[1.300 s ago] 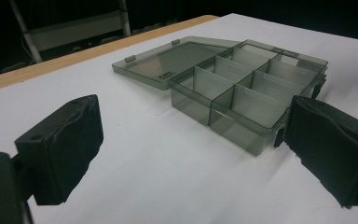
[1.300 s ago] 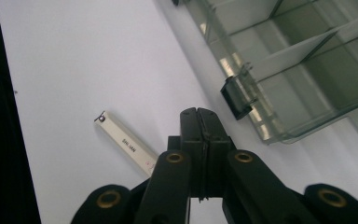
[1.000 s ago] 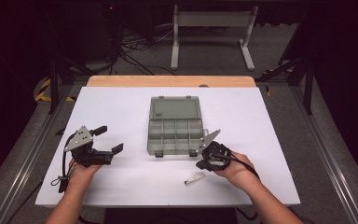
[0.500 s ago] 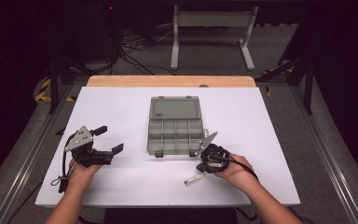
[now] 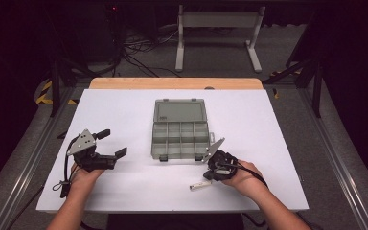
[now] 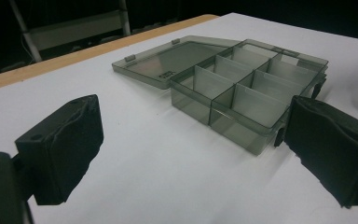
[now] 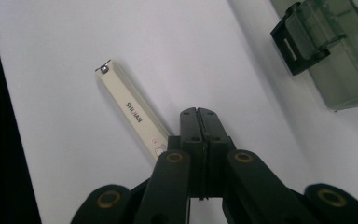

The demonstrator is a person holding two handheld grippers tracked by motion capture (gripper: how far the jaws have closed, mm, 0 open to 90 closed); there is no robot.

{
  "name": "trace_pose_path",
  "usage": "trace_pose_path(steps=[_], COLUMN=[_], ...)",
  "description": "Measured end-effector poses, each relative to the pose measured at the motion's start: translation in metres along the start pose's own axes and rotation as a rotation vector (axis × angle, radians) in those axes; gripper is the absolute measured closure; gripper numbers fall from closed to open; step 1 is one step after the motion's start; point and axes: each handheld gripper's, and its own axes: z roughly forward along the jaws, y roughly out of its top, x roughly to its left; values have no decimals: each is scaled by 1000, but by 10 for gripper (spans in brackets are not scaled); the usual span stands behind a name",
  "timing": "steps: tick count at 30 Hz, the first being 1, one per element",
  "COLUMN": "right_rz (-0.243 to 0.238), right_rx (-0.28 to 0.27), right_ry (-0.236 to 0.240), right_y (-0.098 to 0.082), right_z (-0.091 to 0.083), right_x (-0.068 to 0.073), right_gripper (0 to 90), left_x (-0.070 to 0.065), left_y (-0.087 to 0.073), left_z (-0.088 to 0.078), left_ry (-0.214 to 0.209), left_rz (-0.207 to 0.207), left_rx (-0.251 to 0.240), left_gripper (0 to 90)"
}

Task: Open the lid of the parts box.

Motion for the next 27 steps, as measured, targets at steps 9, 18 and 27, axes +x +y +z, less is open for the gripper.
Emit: trace_pose_path(steps=[9, 18, 27], right_rz=[-6, -16, -71], right_rx=[9, -4, -67], right_ry=[15, 3, -31], right_y=[-5, -5, 10], right_z=[-2, -3, -14], right_x=[6, 8, 21], right_gripper=[900, 843, 475], left_x=[0, 0, -1], left_y=[0, 0, 0], left_z=[0, 0, 0], left_ry=[0, 3, -1], left_rz=[3, 5, 0], left_rx=[2, 0, -1], left_gripper=[58, 58, 58])
